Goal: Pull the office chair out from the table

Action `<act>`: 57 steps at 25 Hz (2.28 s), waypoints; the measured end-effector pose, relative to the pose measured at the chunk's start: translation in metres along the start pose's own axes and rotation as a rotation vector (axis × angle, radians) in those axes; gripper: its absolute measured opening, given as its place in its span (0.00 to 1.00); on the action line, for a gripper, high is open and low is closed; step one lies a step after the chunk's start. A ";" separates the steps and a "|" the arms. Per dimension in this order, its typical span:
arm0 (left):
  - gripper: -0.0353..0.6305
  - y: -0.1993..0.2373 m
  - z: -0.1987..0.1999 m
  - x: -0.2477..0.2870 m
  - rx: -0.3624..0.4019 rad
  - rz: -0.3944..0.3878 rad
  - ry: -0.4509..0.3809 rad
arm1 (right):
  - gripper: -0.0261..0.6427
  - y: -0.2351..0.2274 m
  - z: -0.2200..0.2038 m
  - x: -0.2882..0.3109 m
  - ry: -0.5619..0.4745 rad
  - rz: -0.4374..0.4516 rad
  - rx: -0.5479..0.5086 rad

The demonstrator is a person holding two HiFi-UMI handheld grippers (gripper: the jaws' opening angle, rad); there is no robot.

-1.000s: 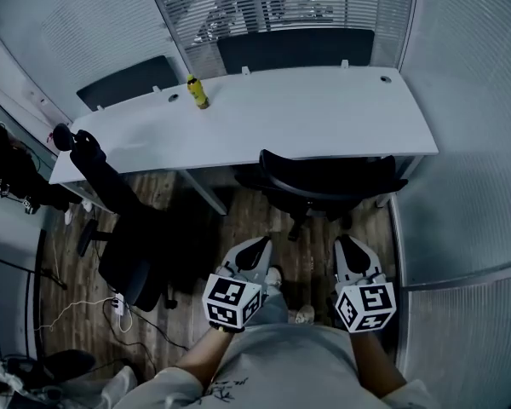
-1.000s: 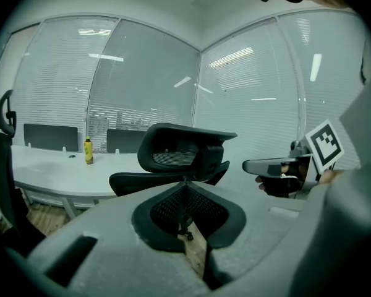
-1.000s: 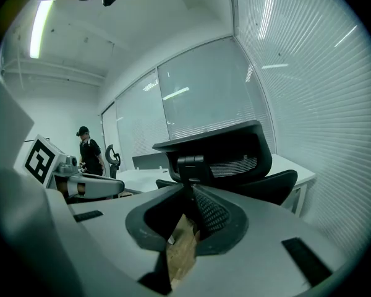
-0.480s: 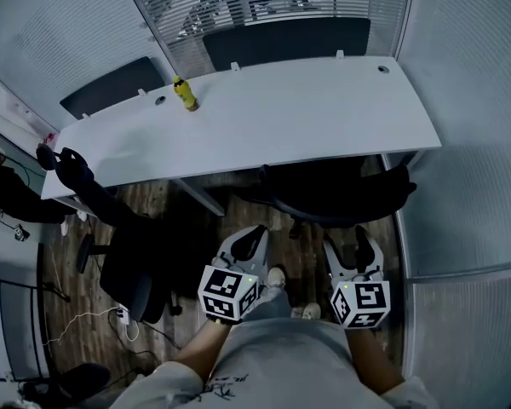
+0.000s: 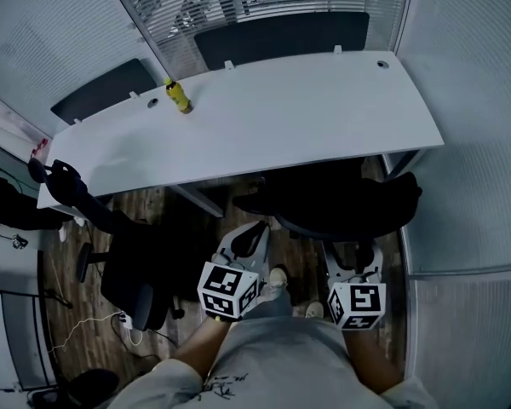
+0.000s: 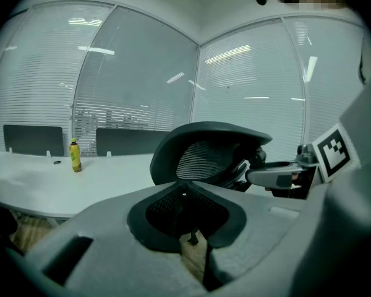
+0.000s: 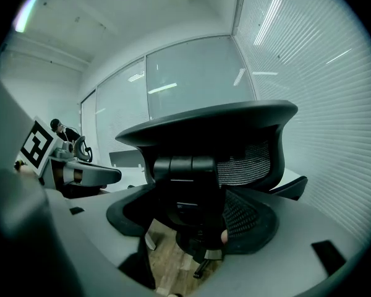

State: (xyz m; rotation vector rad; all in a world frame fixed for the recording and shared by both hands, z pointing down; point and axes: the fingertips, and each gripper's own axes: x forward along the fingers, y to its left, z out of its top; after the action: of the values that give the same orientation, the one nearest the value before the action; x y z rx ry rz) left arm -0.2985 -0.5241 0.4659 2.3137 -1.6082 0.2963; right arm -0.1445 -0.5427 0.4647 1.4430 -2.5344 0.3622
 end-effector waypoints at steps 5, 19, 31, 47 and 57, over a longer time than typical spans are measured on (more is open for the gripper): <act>0.13 0.013 0.002 0.015 0.005 -0.010 0.007 | 0.44 -0.003 0.000 0.000 -0.024 -0.038 -0.015; 0.36 0.026 0.026 0.066 0.099 -0.162 0.037 | 0.44 -0.028 0.003 0.001 -0.024 -0.116 -0.045; 0.41 0.006 0.027 0.088 0.148 -0.339 0.055 | 0.44 -0.040 0.001 0.002 -0.010 -0.119 -0.025; 0.41 -0.010 0.023 0.076 0.126 -0.256 0.073 | 0.44 -0.044 -0.004 -0.017 0.013 -0.135 -0.029; 0.41 -0.035 0.010 0.057 0.086 -0.225 0.085 | 0.45 -0.049 -0.011 -0.044 0.040 -0.086 -0.038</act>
State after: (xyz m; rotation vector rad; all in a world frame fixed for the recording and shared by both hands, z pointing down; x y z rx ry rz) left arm -0.2458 -0.5662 0.4714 2.4819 -1.3048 0.4122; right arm -0.0790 -0.5278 0.4672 1.5098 -2.4252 0.3233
